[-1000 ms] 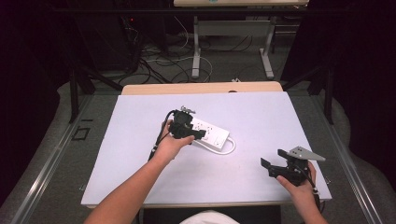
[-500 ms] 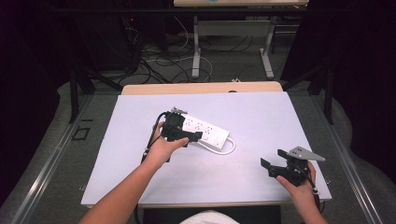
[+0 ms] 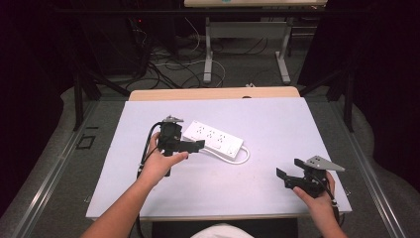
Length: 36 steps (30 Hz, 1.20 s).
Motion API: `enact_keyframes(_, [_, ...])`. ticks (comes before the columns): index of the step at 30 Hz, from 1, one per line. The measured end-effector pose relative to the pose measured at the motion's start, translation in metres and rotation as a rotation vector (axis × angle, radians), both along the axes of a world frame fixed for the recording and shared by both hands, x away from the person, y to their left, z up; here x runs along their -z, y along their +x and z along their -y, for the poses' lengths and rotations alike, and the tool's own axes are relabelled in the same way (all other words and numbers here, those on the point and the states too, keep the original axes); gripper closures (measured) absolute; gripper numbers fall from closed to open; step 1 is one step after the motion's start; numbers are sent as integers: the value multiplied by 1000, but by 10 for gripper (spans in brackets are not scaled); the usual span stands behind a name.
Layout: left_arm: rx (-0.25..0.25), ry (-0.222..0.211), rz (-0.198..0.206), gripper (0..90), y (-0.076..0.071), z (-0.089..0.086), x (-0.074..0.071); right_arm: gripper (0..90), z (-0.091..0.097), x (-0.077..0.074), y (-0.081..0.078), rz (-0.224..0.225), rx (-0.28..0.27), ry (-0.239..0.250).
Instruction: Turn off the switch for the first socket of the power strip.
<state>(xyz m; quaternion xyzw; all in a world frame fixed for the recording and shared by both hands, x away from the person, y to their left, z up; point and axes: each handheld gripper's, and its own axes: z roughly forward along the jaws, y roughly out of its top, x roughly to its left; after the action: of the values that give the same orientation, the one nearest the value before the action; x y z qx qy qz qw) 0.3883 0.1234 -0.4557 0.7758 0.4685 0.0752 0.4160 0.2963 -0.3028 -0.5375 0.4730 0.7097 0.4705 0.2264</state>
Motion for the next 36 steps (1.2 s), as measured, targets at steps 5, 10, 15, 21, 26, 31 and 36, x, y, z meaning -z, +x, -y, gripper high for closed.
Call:
enact_keyframes(5, [-20, -7, 11, 4, -7, -16, -2, 163, 0, 0, 0, 0, 0, -2])
enact_keyframes(10, [-40, -15, 13, 4, -14, -30, -1, 163, 0, 0, 0, 0, 1, -1])
enact_keyframes(15, [-50, -8, 29, 6, -21, -43, -1, 163, 0, 0, 0, 0, 1, 0])
enact_keyframes(21, [-71, 8, 49, 9, -29, -58, -4, 163, 0, 0, 0, 0, 1, 0])
enact_keyframes(26, [-98, -7, 49, 15, -37, -70, -3, 163, 0, 0, 0, 0, 2, 2])
enact_keyframes(31, [-119, -3, 60, 16, -42, -79, -2, 163, -2, 0, 0, 5, 0, 7])
enact_keyframes(36, [-135, 2, 65, 16, -47, -87, -2, 163, -2, 1, 1, 10, 7, 6])
